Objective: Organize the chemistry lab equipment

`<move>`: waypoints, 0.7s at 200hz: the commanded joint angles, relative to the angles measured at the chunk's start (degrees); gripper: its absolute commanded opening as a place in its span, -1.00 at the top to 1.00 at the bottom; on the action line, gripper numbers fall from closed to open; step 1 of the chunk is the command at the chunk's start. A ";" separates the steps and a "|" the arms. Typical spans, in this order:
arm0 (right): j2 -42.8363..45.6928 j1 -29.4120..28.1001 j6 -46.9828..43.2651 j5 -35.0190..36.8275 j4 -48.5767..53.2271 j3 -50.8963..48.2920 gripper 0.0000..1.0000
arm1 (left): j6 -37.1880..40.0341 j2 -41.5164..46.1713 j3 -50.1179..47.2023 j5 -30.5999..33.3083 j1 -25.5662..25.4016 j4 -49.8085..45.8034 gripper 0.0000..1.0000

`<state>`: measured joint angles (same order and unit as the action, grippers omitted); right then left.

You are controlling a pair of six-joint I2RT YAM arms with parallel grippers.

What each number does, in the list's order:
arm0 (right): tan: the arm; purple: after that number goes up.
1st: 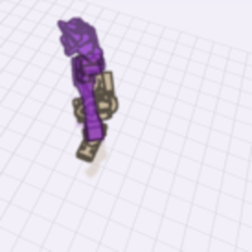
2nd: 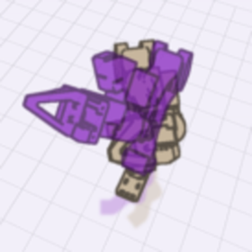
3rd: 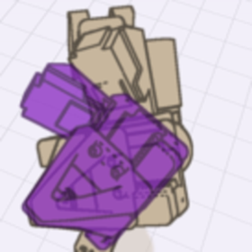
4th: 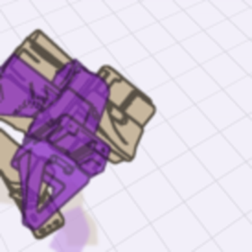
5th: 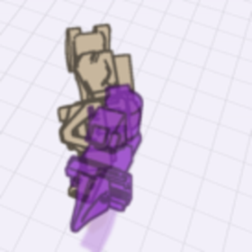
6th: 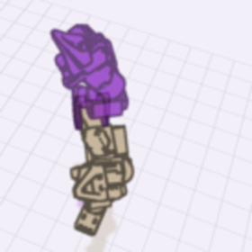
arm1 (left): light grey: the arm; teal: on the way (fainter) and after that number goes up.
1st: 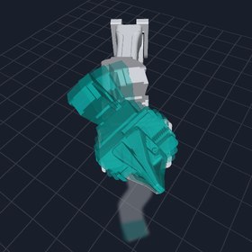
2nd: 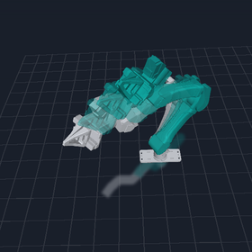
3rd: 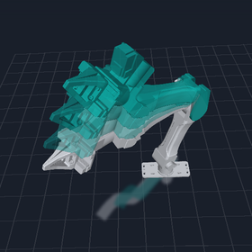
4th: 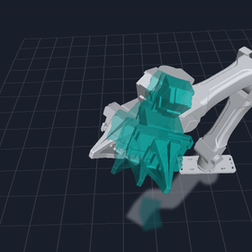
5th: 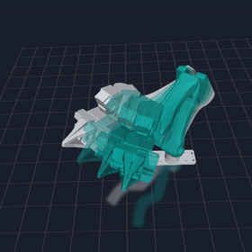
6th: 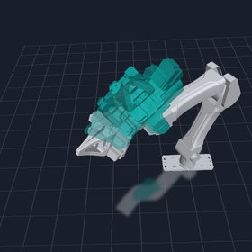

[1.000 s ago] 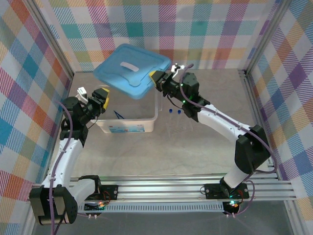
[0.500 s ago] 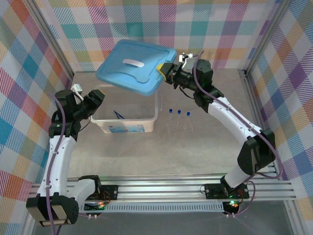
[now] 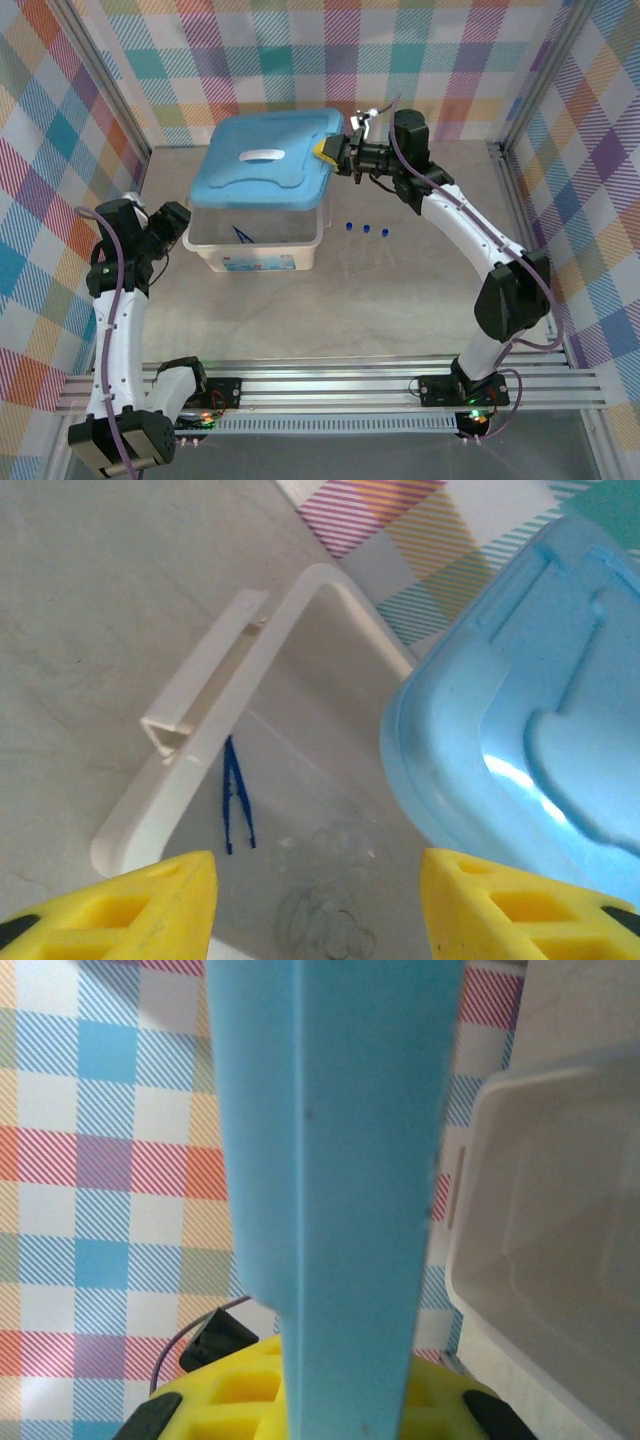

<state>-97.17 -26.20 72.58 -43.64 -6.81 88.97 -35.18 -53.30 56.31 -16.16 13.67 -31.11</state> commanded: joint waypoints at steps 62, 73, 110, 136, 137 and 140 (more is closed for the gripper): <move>-6.58 0.31 -0.06 -12.24 -1.76 6.97 1.00 | -1.87 0.73 -6.18 3.02 2.61 4.43 -0.10; -8.15 0.23 0.72 -13.18 -2.31 8.13 1.00 | -2.16 0.43 -7.34 2.73 2.59 6.18 -0.09; -11.90 0.09 2.29 -14.58 -3.84 9.65 1.00 | -2.13 -0.30 -8.67 2.88 2.59 9.14 -0.09; -13.68 -0.51 4.44 -15.26 -6.99 9.57 1.00 | -1.49 -0.78 -8.54 3.89 2.59 9.56 -0.09; -13.76 -0.52 4.47 -15.26 -7.12 9.56 1.00 | -1.48 -0.77 -8.52 3.92 2.59 9.57 -0.09; -13.96 -0.64 4.77 -15.27 -7.50 9.56 1.00 | -1.40 -0.88 -8.61 4.06 2.59 9.62 -0.09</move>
<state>-110.37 -26.24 74.83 -55.83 -7.62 96.40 -36.80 -53.80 48.10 -13.61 15.31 -24.21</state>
